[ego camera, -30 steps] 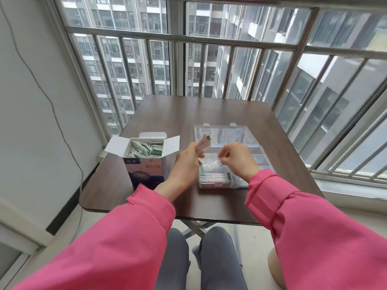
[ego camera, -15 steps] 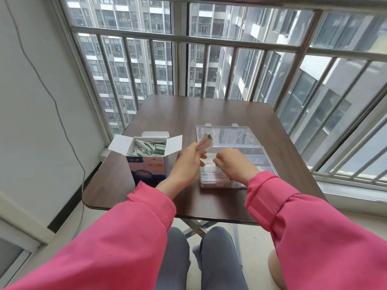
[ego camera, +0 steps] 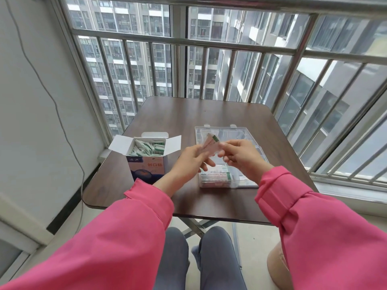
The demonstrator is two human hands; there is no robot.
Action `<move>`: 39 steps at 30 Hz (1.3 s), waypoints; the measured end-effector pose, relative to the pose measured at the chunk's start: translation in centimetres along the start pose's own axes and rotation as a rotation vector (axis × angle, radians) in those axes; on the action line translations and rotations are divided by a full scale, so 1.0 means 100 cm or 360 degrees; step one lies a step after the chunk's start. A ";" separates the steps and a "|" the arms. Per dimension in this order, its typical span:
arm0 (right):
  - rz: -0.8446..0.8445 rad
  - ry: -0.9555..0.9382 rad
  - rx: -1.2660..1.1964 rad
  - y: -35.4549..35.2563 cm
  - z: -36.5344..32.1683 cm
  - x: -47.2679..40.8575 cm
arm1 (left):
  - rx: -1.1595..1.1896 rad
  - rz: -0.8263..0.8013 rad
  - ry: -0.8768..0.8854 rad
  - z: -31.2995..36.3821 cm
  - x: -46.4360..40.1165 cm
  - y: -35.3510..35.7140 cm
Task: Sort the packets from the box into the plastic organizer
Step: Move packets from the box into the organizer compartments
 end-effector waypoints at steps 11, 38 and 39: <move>0.0242 0.0028 -0.0197 -0.029 -0.001 -0.008 | -0.0235 0.0457 -0.0054 -0.008 -0.006 -0.023; 0.0121 -0.0652 0.1427 0.011 -0.005 -0.014 | -0.0118 0.0250 -0.0070 -0.010 -0.007 -0.013; 0.0106 -0.0561 0.1128 0.008 -0.007 -0.012 | -0.0094 0.0230 -0.0069 -0.010 -0.006 -0.012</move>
Point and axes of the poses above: each hand's wrist, its own x-axis away from the middle knuckle, its own y-axis out of the palm, z = x × y, the point moved 8 cm from there along -x, towards the middle knuckle, and after that the axes turned 7 degrees about z, right-handed, at the moved point
